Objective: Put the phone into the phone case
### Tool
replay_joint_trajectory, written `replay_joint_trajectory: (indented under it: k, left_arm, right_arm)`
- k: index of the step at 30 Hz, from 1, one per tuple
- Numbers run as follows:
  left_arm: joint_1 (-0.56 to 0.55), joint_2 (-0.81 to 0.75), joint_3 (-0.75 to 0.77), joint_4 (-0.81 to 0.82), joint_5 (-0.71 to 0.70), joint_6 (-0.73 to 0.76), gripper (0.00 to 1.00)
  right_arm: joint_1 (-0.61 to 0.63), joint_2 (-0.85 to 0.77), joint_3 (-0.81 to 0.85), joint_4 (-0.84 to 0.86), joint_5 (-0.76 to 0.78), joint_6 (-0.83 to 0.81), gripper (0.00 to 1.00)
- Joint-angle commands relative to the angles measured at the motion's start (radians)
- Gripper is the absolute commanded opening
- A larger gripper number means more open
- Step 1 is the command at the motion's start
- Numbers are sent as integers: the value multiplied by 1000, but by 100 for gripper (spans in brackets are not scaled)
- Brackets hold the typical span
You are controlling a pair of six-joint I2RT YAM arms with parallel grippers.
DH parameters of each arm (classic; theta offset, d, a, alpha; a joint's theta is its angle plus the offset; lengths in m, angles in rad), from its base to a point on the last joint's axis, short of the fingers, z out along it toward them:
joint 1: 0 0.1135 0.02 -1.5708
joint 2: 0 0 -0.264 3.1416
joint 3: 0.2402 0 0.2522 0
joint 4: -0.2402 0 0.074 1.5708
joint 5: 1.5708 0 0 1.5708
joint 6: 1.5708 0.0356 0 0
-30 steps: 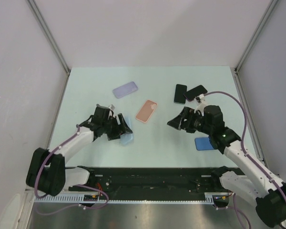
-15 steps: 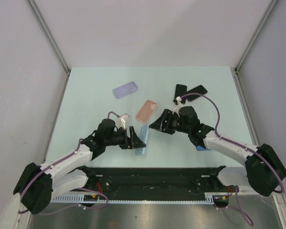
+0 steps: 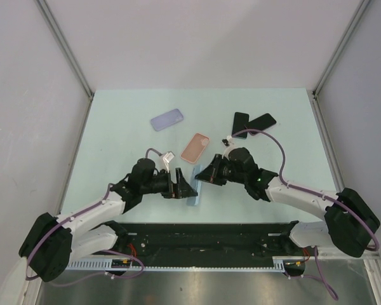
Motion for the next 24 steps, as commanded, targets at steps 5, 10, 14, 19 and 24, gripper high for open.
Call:
replay_joint_trajectory:
  k: [5,10,14,19,24]
  left_arm:
    - [0,-65,212,-325,-133,149,100]
    - [0,-61,448,-582,-379,293,100]
    - [0,-64,553,-737,-566,365,100]
    - [3,-148,506,-756,-715,405,100]
    - [1,-223,467,-752,-752,399,100]
  right_arm:
    - [-68,-170,28,-459,205,-125,0]
    - [-52,-157,113,-735,461,-211,4]
    - [-35,-37,136,-719,498,-179,9]
    - [-9,99,163,-546,450,-117,27]
    - [0,234,240,-504,443,-71,38]
